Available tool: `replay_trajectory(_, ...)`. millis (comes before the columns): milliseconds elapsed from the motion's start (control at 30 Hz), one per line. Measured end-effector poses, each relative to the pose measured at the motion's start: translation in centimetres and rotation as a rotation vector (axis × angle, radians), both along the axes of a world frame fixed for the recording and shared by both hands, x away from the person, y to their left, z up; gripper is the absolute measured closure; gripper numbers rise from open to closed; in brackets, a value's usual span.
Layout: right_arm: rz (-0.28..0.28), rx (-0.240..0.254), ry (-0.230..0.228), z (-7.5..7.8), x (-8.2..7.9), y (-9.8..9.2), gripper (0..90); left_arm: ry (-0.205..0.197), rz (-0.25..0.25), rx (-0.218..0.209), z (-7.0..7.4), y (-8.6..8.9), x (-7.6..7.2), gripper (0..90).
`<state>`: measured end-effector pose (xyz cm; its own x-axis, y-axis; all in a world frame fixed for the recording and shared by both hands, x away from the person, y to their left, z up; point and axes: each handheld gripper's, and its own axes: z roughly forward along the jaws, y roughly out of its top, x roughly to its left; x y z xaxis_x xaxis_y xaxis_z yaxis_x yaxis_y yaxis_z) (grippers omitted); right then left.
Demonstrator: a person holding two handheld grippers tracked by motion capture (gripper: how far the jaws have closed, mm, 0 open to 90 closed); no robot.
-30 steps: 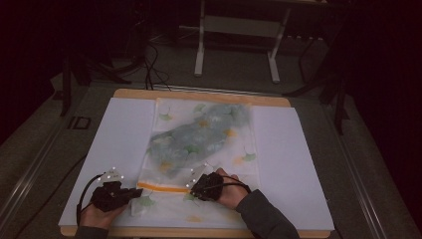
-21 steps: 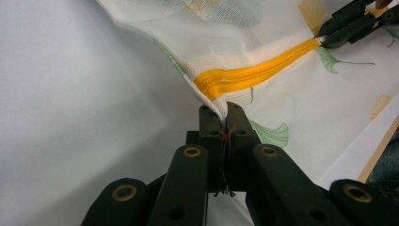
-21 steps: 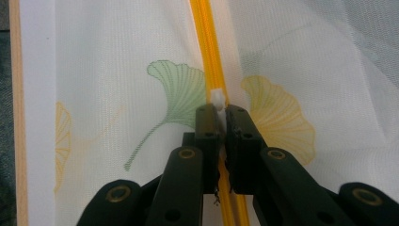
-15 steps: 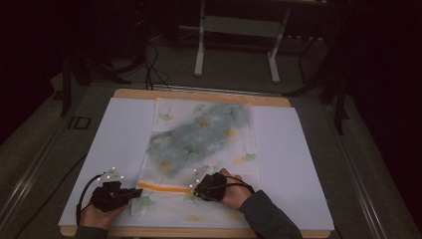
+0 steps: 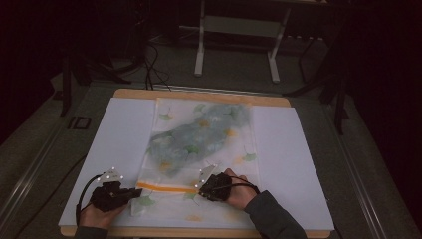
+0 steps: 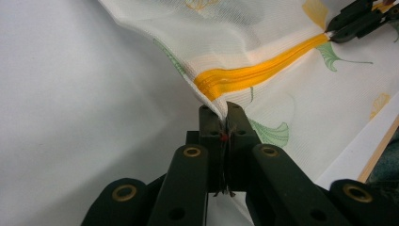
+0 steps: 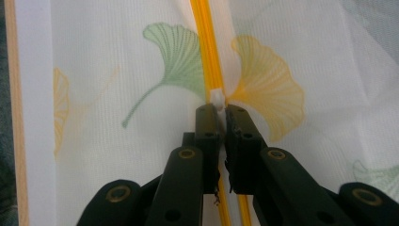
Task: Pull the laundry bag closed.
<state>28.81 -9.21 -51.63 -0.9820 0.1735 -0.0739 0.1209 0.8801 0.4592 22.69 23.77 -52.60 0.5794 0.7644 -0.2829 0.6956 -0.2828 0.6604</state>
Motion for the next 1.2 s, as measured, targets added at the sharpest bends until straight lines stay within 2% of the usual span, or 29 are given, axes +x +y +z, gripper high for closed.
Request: replay_trajectory(1200, -0.043, 0.006, -0.002, 0.0, 0.1, -3.2, 84.4, 0.0, 0.007, 0.0, -0.1, 0.1, 0.0, 88.1)
